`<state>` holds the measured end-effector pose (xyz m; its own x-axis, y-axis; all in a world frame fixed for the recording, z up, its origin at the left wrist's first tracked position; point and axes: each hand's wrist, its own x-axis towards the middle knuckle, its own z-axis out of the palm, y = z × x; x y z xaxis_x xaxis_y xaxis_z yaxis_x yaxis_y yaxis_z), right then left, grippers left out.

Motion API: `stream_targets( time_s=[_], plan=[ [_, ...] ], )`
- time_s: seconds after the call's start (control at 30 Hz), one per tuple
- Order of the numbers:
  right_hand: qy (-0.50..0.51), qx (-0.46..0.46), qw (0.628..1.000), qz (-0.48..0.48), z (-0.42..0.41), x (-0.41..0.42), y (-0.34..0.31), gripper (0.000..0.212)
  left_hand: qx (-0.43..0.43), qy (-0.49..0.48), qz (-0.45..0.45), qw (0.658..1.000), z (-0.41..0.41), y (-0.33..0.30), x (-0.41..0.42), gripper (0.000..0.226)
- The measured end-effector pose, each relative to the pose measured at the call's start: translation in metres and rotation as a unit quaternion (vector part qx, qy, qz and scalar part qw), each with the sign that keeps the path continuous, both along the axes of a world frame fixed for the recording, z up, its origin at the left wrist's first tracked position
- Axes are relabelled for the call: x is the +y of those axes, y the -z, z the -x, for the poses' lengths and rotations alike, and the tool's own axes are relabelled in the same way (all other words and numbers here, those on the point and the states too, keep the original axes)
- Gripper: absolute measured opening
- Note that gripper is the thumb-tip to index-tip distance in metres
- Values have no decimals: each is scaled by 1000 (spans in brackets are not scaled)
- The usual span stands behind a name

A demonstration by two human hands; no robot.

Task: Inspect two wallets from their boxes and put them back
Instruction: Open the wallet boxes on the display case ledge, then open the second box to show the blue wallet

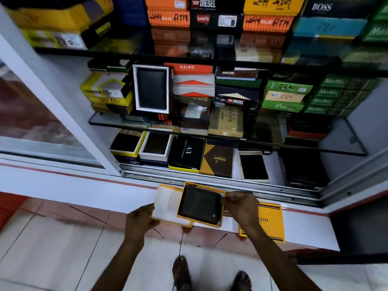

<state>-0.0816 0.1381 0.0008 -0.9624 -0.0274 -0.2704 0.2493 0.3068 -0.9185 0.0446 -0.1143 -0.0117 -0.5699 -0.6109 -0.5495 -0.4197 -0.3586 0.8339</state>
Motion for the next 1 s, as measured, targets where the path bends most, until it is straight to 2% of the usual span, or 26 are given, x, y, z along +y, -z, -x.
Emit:
stream_targets(
  time_s=[0.07,0.23,0.33,0.4,0.47,0.6,0.67,0.77,0.87,0.93,1.0],
  plan=[
    [1,-18,1000,17,-4,-8,0,15,-11,6,-38,999,6,-1,14,10],
    [18,-107,993,43,-7,-26,16,13,-58,55,-57,995,16,9,32,22],
    [18,-80,996,27,-13,-28,23,14,-83,71,-28,994,17,9,36,28],
    [17,-52,998,17,-16,-27,29,23,-97,90,-6,991,17,3,38,26],
    [5,-23,1000,-8,-18,-24,26,23,-107,123,54,985,16,-7,41,26],
    [-23,45,998,-25,-13,-8,10,20,-47,185,269,944,17,-26,55,23],
    [-22,69,997,-35,-7,17,3,13,-3,217,316,924,26,-36,75,23],
    [23,74,993,-89,0,68,-2,17,27,288,311,905,45,-42,116,18],
    [91,22,985,-142,0,120,-6,16,0,335,266,904,63,-37,157,29],
    [113,-56,978,-166,5,143,1,37,-15,360,254,898,73,-31,179,37],
    [135,-159,973,-97,11,161,15,38,-44,392,259,882,85,-25,200,48]
  ],
)
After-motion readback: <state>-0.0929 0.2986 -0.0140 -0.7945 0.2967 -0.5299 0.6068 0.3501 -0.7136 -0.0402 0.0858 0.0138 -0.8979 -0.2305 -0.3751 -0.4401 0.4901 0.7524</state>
